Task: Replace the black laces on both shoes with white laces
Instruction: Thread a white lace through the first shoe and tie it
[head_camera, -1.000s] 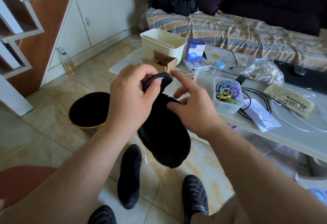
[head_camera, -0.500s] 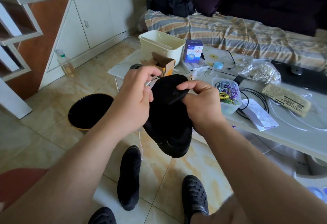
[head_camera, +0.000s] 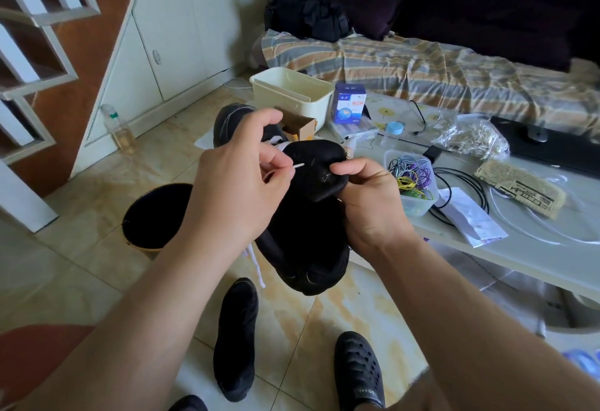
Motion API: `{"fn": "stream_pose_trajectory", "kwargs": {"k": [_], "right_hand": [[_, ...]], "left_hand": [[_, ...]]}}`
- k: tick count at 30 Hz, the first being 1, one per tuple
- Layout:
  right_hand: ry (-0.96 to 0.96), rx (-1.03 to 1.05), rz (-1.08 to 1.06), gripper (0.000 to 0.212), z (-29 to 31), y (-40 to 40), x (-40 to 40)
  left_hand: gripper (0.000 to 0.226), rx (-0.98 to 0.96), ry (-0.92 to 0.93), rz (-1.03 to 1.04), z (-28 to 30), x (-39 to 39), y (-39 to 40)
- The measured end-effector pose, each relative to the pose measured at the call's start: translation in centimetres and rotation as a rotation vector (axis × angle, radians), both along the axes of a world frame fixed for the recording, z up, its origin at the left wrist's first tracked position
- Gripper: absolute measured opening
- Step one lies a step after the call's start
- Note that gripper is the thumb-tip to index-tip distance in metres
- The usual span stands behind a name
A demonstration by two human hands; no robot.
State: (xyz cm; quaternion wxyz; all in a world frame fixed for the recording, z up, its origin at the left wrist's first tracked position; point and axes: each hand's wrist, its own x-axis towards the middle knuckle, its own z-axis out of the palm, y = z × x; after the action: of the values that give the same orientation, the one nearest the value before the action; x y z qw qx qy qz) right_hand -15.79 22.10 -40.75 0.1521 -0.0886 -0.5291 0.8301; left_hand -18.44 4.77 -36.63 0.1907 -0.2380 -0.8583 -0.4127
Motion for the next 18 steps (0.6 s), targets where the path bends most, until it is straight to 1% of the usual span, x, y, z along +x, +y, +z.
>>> {"fn": "stream_pose_trajectory", "kwargs": {"k": [4,10,15,18], "right_hand": [[0.033,0.016,0.031,0.056,0.13,-0.04,0.12],[0.034,0.069,0.039,0.053,0.44,-0.33,0.31],[0.027,0.100,0.034,0.052,0.62,-0.62,0.39],[0.022,0.109,0.035,0.051,0.56,-0.47,0.42]], "left_hand": [[0.060,0.001,0.012,-0.010,0.09,0.21,0.45],[0.059,0.044,-0.030,0.011,0.34,0.67,0.93],[0.055,0.092,-0.086,-0.021,0.36,0.72,0.81],[0.058,0.099,-0.108,-0.018,0.43,0.65,0.53]]}}
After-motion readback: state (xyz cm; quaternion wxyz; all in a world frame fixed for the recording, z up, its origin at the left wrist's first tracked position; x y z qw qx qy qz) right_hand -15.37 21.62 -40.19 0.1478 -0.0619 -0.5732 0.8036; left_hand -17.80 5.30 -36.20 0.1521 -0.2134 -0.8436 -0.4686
